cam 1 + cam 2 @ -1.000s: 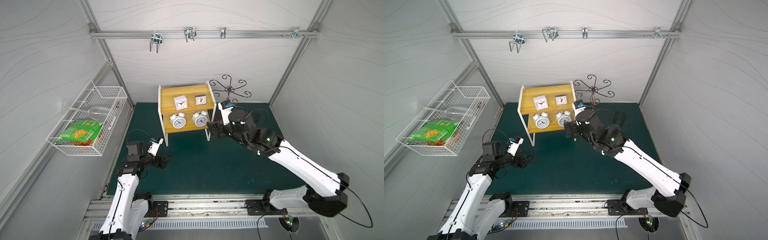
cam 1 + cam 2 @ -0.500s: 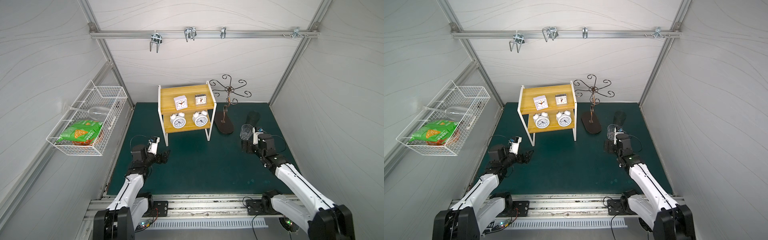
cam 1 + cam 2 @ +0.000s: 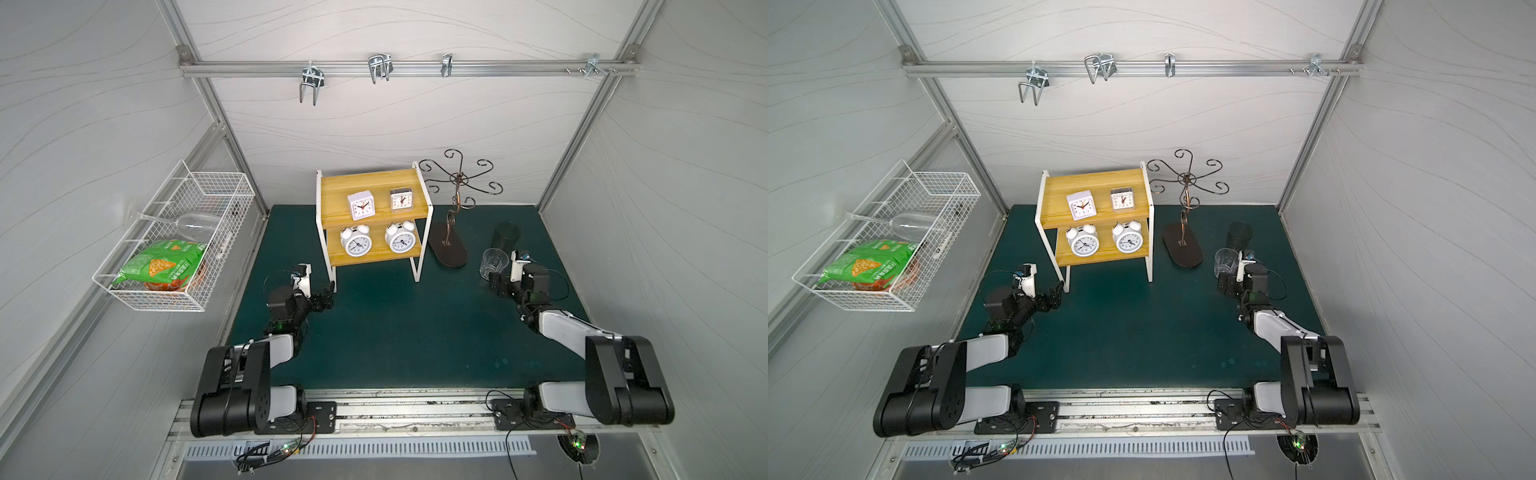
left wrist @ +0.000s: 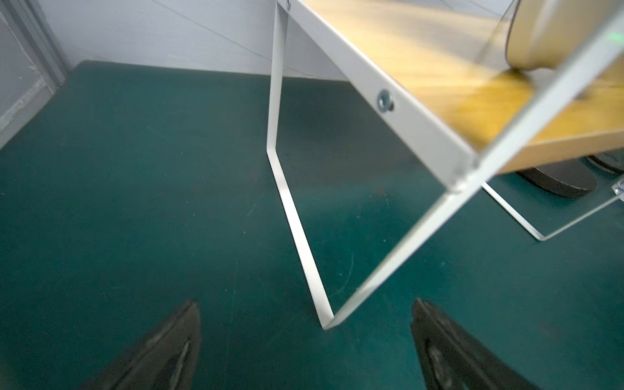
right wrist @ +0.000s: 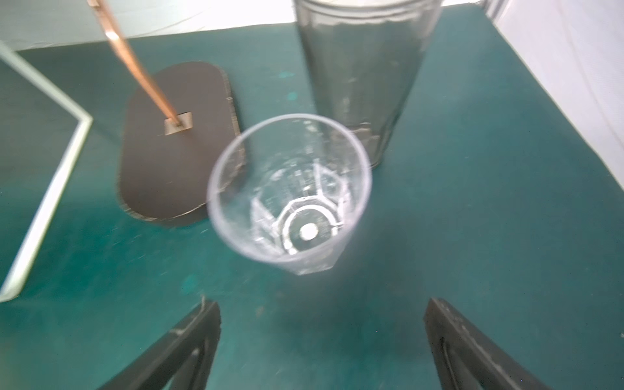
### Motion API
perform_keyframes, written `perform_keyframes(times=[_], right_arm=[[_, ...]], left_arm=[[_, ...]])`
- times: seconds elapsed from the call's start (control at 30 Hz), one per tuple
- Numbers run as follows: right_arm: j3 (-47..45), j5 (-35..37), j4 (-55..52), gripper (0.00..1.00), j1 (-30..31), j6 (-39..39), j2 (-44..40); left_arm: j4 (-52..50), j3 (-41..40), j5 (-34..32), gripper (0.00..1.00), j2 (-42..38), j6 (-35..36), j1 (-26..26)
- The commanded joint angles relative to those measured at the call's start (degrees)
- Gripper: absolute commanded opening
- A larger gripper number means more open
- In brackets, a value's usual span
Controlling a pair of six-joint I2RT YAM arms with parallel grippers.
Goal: Place the alarm clocks on the shelf by style
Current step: Reset both arms
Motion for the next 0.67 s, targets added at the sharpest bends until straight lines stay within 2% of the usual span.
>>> perform_keyframes(times=[0.0,0.07,0.23,0.27,0.43,0.53,0.63], right_arm=[[0.1,-4.55,9.79,0.99,-1.13,-0.73,3.22],[-0.56,-6.2,13.38,0.99,-1.11,-1.03,4.86],[-2.72,-7.68,23.04,0.99,-0.57,-2.2,11.42],[-2.69,-7.71,22.31,0.99,-0.49,-2.29,11.27],[-1.5,2.32,19.24,0.99,2.89,-2.96,10.72],[-1.47,2.53,19.32,0.99,3.04,-2.92,10.97],[-1.65,2.64,19.69,0.99,3.01,-2.99,10.84]], left_arm=[[15.06,-1.28,-3.4,1.0,5.3,-1.2,-0.02],[20.35,-2.56,-3.96,1.0,7.98,-1.43,-0.13],[25.12,-2.89,-6.8,1.0,12.1,-1.55,-0.94],[24.76,-2.94,-7.23,1.0,11.7,-1.52,-1.07],[13.11,1.89,-14.28,1.0,9.47,-3.28,-1.8],[7.48,4.59,-18.68,1.0,9.39,-5.09,-1.75],[7.15,4.72,-18.51,1.0,9.36,-5.0,-1.75]])
